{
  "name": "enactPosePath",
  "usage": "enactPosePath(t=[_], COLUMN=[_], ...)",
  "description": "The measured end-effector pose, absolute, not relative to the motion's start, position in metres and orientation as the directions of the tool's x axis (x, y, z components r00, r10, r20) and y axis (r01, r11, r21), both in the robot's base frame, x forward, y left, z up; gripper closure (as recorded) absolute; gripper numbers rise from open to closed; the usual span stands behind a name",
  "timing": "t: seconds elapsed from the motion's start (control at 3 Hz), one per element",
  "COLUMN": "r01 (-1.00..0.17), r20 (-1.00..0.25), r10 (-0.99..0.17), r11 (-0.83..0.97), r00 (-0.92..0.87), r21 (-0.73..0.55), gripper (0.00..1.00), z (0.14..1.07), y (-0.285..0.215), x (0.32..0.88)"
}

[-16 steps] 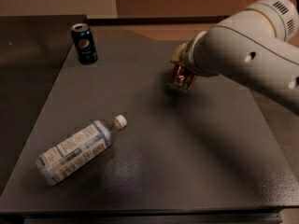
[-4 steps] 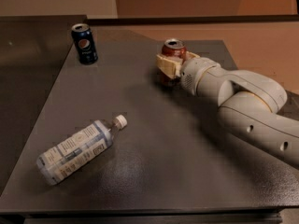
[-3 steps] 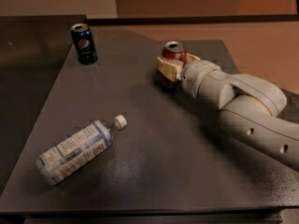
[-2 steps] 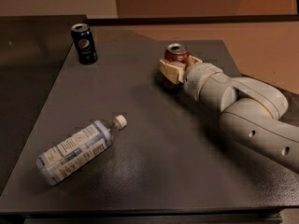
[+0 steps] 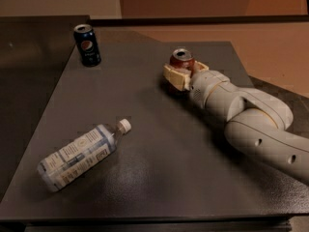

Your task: Place coke can upright

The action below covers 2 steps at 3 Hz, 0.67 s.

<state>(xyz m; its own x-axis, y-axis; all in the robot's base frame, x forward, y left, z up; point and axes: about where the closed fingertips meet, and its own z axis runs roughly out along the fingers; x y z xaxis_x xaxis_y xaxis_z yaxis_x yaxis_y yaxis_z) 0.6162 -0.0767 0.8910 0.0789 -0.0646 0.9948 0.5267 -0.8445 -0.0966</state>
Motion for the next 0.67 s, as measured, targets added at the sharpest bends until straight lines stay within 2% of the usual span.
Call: enactPosePath(t=[0.33, 0.67], r01=[0.529, 0.532], r20=[0.995, 0.996], r10=[-0.062, -0.06], r11=[-0.844, -0.842], r00=[0.074, 0.07], r21=[-0.092, -0.089], gripper=[0.12, 0.0], z=[0.8938, 0.8963], y=[-0.0745, -0.0726], x=[0.6158, 0.6154])
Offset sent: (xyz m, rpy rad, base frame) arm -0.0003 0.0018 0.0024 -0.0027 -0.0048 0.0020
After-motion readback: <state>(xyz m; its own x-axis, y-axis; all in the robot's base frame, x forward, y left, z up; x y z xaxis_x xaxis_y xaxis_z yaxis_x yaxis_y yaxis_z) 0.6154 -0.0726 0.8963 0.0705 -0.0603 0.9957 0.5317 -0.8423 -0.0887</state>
